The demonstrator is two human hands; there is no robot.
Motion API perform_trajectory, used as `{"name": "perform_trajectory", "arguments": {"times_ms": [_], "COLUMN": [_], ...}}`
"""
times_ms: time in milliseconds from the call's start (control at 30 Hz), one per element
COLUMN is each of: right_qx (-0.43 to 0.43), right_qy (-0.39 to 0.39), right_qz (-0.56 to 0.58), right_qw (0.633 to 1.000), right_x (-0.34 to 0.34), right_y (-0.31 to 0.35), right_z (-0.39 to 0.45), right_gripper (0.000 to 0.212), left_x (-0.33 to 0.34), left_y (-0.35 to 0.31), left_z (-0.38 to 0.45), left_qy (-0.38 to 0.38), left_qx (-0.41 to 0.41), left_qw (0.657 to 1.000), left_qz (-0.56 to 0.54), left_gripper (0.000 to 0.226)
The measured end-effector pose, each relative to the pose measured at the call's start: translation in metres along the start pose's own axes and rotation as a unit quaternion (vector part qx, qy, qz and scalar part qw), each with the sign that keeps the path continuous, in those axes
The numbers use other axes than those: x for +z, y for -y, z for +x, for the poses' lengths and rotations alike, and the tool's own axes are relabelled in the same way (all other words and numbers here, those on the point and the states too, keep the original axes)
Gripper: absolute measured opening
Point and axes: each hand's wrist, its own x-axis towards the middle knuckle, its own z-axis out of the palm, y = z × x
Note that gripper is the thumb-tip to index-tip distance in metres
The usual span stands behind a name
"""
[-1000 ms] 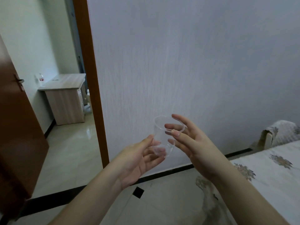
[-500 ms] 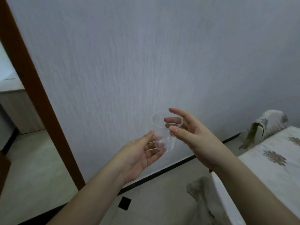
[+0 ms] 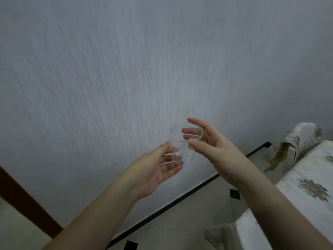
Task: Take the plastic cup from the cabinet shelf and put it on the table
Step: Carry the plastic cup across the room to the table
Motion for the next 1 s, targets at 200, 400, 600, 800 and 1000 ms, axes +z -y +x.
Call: {"name": "perform_trajectory", "arguments": {"times_ms": [200,400,600,800,1000], "right_qx": [0.001,0.012,0.016,0.038,0.07], "right_qy": [-0.064,-0.113,-0.207,-0.31,-0.39], "right_qz": [-0.014,-0.045,-0.054,-0.046,-0.062], "right_qw": [0.998,0.992,0.977,0.949,0.916], "right_x": [-0.018,-0.022,-0.035,-0.063,-0.095], "right_y": [-0.029,-0.054,-0.069,-0.087,-0.094], "right_z": [0.058,0.122,0.158,0.142,0.087], "right_gripper": [0.055,0.053,0.055,0.059,0.061], "left_x": [-0.004,-0.02,-0.013,0.027,0.083], "left_y": [-0.021,-0.049,-0.074,-0.056,-0.012], "left_z": [0.078,0.157,0.22,0.261,0.268], "left_qy": [0.034,0.064,0.123,0.211,0.286], "left_qx": [-0.016,-0.031,-0.067,-0.11,-0.161], "left_qw": [0.999,0.997,0.989,0.965,0.933], "left_qz": [-0.004,0.013,0.043,0.108,0.146], "left_gripper": [0.038,0.036,0.036,0.03,0.028]}}
